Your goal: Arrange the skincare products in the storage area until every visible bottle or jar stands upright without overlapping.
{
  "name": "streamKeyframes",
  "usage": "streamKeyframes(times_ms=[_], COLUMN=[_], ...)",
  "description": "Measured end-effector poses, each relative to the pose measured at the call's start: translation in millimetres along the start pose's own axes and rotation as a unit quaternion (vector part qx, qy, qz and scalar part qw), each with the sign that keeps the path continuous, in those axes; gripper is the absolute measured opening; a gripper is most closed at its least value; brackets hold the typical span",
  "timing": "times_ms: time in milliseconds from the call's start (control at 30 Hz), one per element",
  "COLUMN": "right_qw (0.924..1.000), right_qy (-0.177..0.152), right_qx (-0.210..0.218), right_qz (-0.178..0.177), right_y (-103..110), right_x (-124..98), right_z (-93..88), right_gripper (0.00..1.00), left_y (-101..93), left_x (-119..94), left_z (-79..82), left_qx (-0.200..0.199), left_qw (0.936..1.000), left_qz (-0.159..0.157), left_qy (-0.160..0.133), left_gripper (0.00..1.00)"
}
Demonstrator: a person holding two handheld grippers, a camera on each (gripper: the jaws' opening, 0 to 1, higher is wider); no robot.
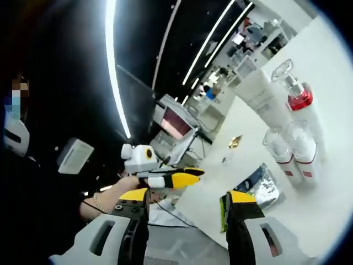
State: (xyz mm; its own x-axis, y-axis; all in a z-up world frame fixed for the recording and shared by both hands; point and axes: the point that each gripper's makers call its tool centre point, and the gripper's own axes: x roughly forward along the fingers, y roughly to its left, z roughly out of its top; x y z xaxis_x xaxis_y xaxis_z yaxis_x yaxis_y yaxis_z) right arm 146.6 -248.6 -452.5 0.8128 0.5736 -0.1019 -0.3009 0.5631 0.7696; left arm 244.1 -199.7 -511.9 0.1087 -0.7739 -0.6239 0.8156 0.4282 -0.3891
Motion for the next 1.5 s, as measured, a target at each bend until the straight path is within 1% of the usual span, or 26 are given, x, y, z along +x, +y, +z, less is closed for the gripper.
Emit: streamKeyframes(times_ms=[33, 67, 100, 167, 233, 267, 300, 333, 367, 433, 467, 500, 567, 633, 700, 767, 933, 967, 1033, 1100, 1233, 1333, 1400, 1433, 1467, 1500], right_qw=[0.9999, 0.9997, 0.9994, 0.9985, 0.9972, 0.9963, 0.9957, 0.995, 0.9939, 0.9918, 0.9908, 0.9895, 0.9852, 0.9802, 0.9777, 0.976, 0.9744, 0.9742, 0.9743, 0.9739, 0.9733, 0.9729, 0.973, 0.9732, 0.9735, 0.9735], right_qy=[0.003, 0.009, 0.014, 0.018, 0.023, 0.025, 0.026, 0.026, 0.026, 0.027, 0.029, 0.032, 0.044, 0.053, 0.055, 0.057, 0.048, 0.046, 0.043, 0.042, 0.041, 0.043, 0.044, 0.042, 0.039, 0.036], right_qx=[-0.008, -0.018, -0.025, -0.041, -0.057, -0.066, -0.071, -0.077, -0.084, -0.097, -0.103, -0.109, -0.125, -0.142, -0.147, -0.146, -0.144, -0.143, -0.141, -0.141, -0.142, -0.142, -0.141, -0.14, -0.139, -0.137], right_qz=[-0.006, -0.014, -0.019, -0.032, -0.043, -0.049, -0.054, -0.059, -0.066, -0.079, -0.084, -0.089, -0.109, -0.127, -0.14, -0.151, -0.166, -0.169, -0.17, -0.172, -0.175, -0.178, -0.177, -0.177, -0.178, -0.179], right_y=[-2, -4, -6, -8, -10, -11, -11, -11, -13, -17, -19, -20, -27, -32, -36, -42, -49, -50, -51, -52, -53, -55, -55, -56, -56, -57], right_x=[-2, -7, -10, -17, -25, -30, -33, -36, -40, -49, -53, -56, -64, -72, -77, -82, -90, -90, -92, -93, -94, -94, -94, -94, -94, -94], right_z=[-0.5, -1.3, -1.6, -0.4, 1.7, 3.5, 4.7, 6.4, 8.8, 11.7, 12.3, 12.5, 11.1, 9.9, 9.9, 10.0, 13.3, 13.9, 15.6, 16.3, 15.8, 14.0, 13.4, 13.9, 15.0, 15.9], right_gripper=[0.6, 0.62, 0.63, 0.64, 0.65, 0.66, 0.66, 0.67, 0.68, 0.7, 0.7, 0.71, 0.73, 0.76, 0.79, 0.81, 0.8, 0.8, 0.8, 0.79, 0.79, 0.78, 0.78, 0.78, 0.77, 0.77], left_y=[4.7, 4.5, 5.6, 6.6, 12.8, 18.5, 19.9, 21.0, 22.6, 28.7, 30.8, 30.7, 28.9, 39.1, 40.0, 46.3, 51.5, 54.9, 54.1, 55.8, 64.3, 63.1, 62.6, 63.0, 61.9, 60.7], left_x=[5, 8, 13, 20, 25, 31, 33, 36, 39, 45, 47, 48, 52, 56, 53, 57, 64, 68, 69, 72, 78, 78, 80, 80, 81, 81], left_z=[-2.7, -4.3, -7.7, -14.2, -17.6, -19.6, -21.3, -28.0, -30.5, -33.4, -35.8, -36.3, -37.8, -38.0, -42.5, -44.1, -46.6, -48.8, -50.6, -49.9, -50.9, -50.8, -50.7, -50.6, -50.4, -50.3], left_qx=[0.01, 0.011, 0.02, 0.039, 0.055, 0.061, 0.066, 0.066, 0.067, 0.088, 0.094, 0.095, 0.103, 0.112, 0.12, 0.125, 0.113, 0.115, 0.123, 0.129, 0.14, 0.169, 0.174, 0.176, 0.185, 0.185], left_qw=[0.9999, 0.9997, 0.9993, 0.9976, 0.9959, 0.9949, 0.994, 0.9919, 0.9909, 0.9878, 0.9858, 0.9853, 0.9835, 0.9804, 0.977, 0.9746, 0.9743, 0.9726, 0.9698, 0.9685, 0.9648, 0.9589, 0.9576, 0.9573, 0.9551, 0.9551], left_qz=[-0.004, -0.005, -0.006, 0.004, 0.007, 0.009, 0.006, 0.003, 0.007, 0.015, 0.018, 0.021, 0.022, 0.027, 0.034, 0.04, 0.047, 0.05, 0.054, 0.058, 0.066, 0.074, 0.075, 0.077, 0.079, 0.081], left_qy=[0.011, 0.019, 0.033, 0.056, 0.071, 0.08, 0.087, 0.109, 0.117, 0.128, 0.138, 0.14, 0.147, 0.16, 0.173, 0.182, 0.189, 0.196, 0.203, 0.205, 0.212, 0.216, 0.217, 0.216, 0.217, 0.217], left_gripper=[0.3, 0.31, 0.31, 0.33, 0.35, 0.36, 0.35, 0.34, 0.34, 0.35, 0.35, 0.35, 0.36, 0.36, 0.36, 0.36, 0.3, 0.3, 0.3, 0.3, 0.27, 0.24, 0.22, 0.22, 0.22, 0.22])
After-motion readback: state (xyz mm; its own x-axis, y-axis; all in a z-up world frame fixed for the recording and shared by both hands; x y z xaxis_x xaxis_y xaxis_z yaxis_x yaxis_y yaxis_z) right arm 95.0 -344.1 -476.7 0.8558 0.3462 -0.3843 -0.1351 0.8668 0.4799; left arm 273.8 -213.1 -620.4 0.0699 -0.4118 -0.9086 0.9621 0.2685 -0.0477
